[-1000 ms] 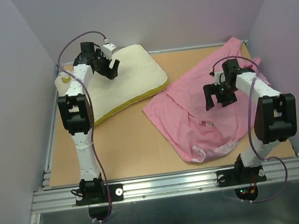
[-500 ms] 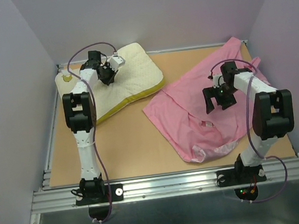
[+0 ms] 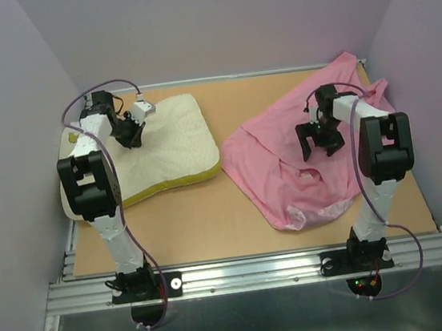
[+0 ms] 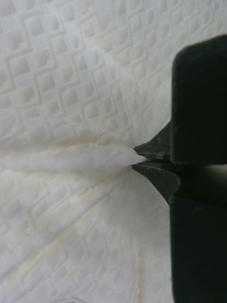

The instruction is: Put the pillow into the pillowcase

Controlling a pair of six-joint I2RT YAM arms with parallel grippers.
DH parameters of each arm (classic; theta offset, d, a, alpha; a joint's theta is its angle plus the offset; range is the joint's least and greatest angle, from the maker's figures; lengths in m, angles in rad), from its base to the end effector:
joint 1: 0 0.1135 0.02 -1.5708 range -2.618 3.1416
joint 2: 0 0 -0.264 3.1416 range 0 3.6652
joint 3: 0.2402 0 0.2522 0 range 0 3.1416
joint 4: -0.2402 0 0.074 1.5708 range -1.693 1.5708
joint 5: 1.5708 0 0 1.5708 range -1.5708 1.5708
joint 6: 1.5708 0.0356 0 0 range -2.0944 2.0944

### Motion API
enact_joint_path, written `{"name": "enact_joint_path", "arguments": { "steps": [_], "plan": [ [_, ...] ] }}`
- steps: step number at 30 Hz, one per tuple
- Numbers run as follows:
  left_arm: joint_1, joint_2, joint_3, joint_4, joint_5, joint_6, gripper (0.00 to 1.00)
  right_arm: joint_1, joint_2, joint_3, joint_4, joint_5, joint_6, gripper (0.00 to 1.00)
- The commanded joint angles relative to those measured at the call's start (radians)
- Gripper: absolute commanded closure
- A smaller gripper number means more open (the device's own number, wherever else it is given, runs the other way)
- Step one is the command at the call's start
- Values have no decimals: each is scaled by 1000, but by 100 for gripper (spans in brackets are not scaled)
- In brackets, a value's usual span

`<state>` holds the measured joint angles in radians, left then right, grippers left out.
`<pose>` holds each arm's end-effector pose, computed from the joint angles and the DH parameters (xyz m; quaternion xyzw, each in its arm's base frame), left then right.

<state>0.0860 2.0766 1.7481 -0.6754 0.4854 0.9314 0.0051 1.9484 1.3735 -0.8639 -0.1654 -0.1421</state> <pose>0.4555 0.0226 0.2332 0.4436 0.8224 -0.0693 0.3495 0.3699 0.0077 0.1679 -0.0785 0.9913 0.0777 0.0712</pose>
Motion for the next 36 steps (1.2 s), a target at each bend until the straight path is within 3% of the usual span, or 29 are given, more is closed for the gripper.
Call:
{"name": "enact_joint_path", "arguments": {
  "steps": [1,2,5,6,7,8,9,10,15,16,17,20,28,32,33,34,35,36],
  "plan": [
    [6,-229,-206,-113,-48,98,100,27,145,102,108,7,9,2],
    [8,-290,-313,-92,-65,124,100,35,179,151,108,4,9,2],
    [12,-377,-457,-66,-71,135,100,49,216,212,103,-9,4,2],
    [12,-391,-469,-72,-64,126,96,55,221,225,95,-13,3,2],
    [12,-403,-469,-84,-48,121,78,62,221,240,92,-16,-2,2],
    [14,-427,-452,-107,-4,115,52,67,213,242,83,-29,-5,2],
    [15,-443,-438,-119,19,115,52,67,201,237,82,-29,-8,2],
    [12,-460,-421,-124,41,112,26,68,170,220,80,-39,-16,2],
    [-51,-498,-335,-200,117,193,21,70,9,139,66,-66,-28,2],
    [-80,-495,-346,-217,125,266,4,72,-46,124,66,-68,-21,2],
    [-83,-494,-358,-239,137,312,1,72,-46,124,63,-77,-21,2],
    [-169,-486,-423,-222,165,374,1,88,-129,124,39,-111,-2,2],
    [-319,-411,-518,-29,76,412,1,138,-132,151,-10,-98,-11,2],
    [-376,-320,-642,69,-75,471,1,160,-143,131,-18,-71,-42,0],
    [-382,-297,-660,82,-99,471,10,171,-143,128,-17,-48,-50,0],
    [-384,-273,-667,77,-114,480,55,199,-143,128,-18,-2,-57,0],
    [-379,-222,-653,47,-105,480,74,213,-137,128,-15,13,-68,0],
    [-370,-208,-644,31,-82,477,81,225,-135,128,-9,27,-73,0]
  ]
}}
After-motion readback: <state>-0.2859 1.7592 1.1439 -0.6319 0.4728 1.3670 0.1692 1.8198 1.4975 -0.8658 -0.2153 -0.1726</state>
